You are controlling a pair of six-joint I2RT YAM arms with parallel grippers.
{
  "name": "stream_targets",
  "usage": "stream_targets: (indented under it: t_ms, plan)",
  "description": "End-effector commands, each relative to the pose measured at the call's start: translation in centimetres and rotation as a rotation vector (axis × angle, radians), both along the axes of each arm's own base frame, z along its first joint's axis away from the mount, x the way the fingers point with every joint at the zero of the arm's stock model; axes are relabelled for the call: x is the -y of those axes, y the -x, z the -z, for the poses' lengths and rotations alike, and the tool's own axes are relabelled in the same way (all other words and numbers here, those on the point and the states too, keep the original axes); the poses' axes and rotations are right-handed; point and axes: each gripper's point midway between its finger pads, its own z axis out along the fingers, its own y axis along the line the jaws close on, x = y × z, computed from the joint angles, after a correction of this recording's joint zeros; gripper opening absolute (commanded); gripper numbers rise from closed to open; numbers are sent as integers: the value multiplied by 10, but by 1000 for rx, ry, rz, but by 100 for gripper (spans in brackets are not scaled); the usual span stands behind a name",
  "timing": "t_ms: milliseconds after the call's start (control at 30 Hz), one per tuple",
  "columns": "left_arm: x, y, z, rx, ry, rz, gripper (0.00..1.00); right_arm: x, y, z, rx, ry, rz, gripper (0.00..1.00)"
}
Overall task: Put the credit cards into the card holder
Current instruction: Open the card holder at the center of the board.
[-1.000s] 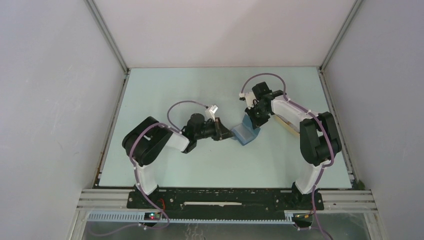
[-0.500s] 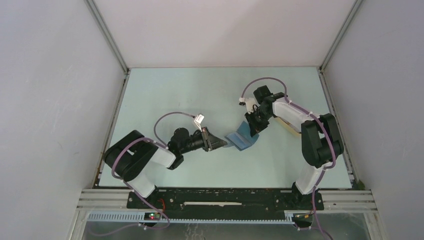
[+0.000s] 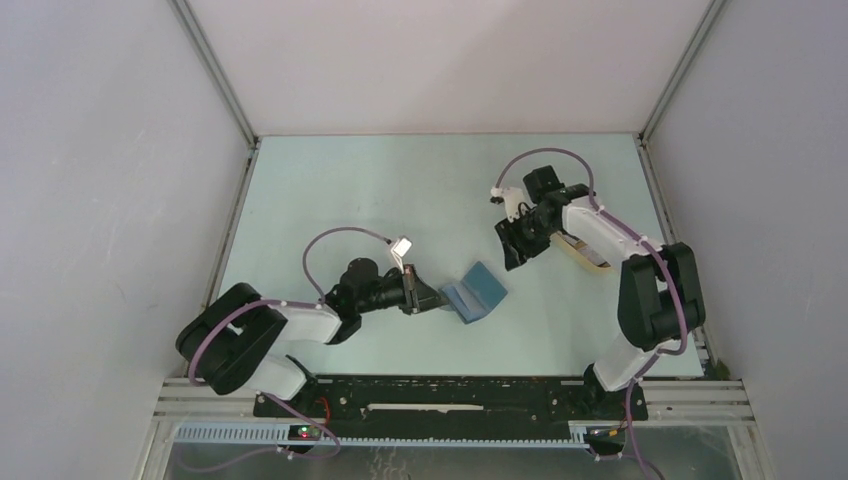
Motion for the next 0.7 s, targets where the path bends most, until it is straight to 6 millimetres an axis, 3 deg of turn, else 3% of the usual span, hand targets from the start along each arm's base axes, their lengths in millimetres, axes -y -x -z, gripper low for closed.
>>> stream_targets:
  t_ms: [0, 167, 300, 400, 533, 667]
  plan:
    - [2, 2, -2, 50, -77, 39, 0, -16, 6, -37, 96, -140, -74, 56]
    - [13, -5, -29, 106, -52, 63, 0, -56, 36, -73, 103, -352, -207, 56]
    - [20, -18, -63, 190, -62, 64, 0, -62, 40, -75, 95, -366, -215, 54]
    - [22, -29, -72, 225, -106, 56, 0, -60, 37, -70, 85, -350, -197, 53]
    - [28, -38, -53, 189, -173, 75, 0, -61, 37, -61, 32, -358, -175, 51]
    - [24, -32, -27, 125, -207, 81, 0, -67, 43, -47, -59, -381, -164, 49]
